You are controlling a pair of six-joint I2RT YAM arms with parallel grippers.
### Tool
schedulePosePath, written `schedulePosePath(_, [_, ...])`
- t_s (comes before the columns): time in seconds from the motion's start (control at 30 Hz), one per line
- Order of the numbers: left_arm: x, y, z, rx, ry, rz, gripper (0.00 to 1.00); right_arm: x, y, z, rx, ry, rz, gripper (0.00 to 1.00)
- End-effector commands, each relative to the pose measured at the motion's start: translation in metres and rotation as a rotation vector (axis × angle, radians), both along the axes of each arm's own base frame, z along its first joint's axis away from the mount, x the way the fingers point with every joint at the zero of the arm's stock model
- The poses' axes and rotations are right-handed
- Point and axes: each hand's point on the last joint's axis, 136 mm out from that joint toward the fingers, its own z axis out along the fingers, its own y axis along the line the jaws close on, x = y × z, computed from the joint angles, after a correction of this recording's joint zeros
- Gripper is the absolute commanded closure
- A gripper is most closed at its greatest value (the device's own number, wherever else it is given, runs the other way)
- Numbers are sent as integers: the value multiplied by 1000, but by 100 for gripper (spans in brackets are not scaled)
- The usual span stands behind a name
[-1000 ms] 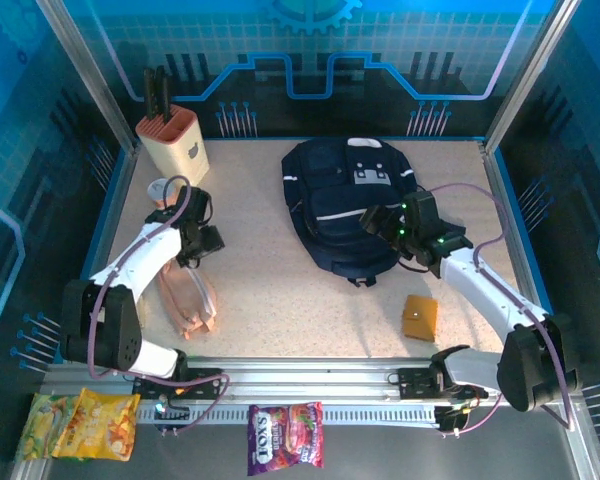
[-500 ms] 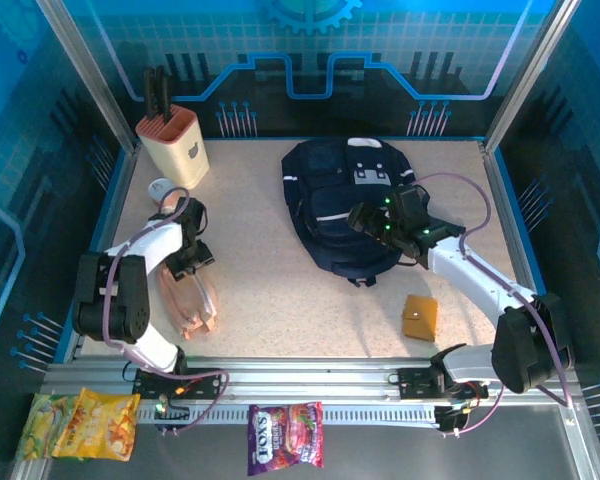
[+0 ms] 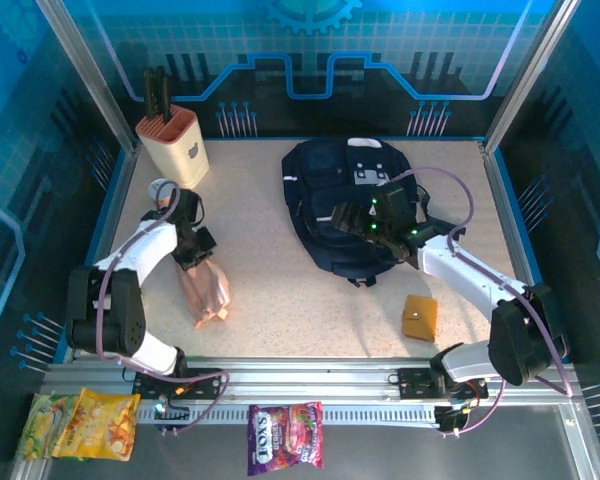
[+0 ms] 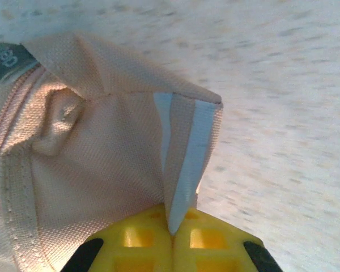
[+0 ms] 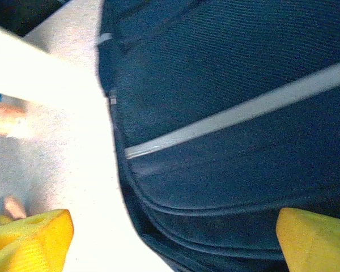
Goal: Pack the student bag
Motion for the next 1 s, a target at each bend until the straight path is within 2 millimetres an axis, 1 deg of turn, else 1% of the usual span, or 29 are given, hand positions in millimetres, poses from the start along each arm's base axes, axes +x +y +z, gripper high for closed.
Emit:
schedulePosePath(0.0, [25, -31, 50, -216, -156, 16, 100, 1, 38, 15, 5, -114, 160, 7])
schedulePosePath(0.07, [33, -41, 66, -299, -208, 54, 100, -4, 61, 19, -23, -162, 250, 7])
schedulePosePath(0.17, [48, -56, 84, -417, -285, 114, 100, -15, 96, 20, -106, -229, 364, 5])
schedulePosePath(0.27, [62, -70, 99, -490, -341, 150, 100, -27, 132, 23, -133, -282, 483, 5])
schedulePosePath(0.37, [70, -81, 105, -523, -355, 167, 100, -40, 163, 28, -129, -349, 586, 4])
schedulePosePath(0.47, [75, -89, 106, -554, -350, 181, 100, -46, 186, 25, -129, -385, 653, 4])
schedulePosePath(0.57, [77, -96, 105, -594, -337, 179, 100, -40, 198, 17, -137, -381, 667, 6])
schedulePosePath(0.7, [78, -98, 102, -594, -330, 176, 100, -35, 207, 6, -156, -386, 691, 10])
schedulePosePath(0.77, [79, -99, 101, -607, -339, 177, 100, -35, 212, 3, -155, -394, 715, 14])
schedulePosePath(0.9, [80, -101, 102, -622, -340, 168, 100, -37, 219, -3, -139, -388, 758, 29])
schedulePosePath(0.97, [81, -101, 104, -626, -344, 165, 100, -37, 222, -5, -123, -379, 769, 41])
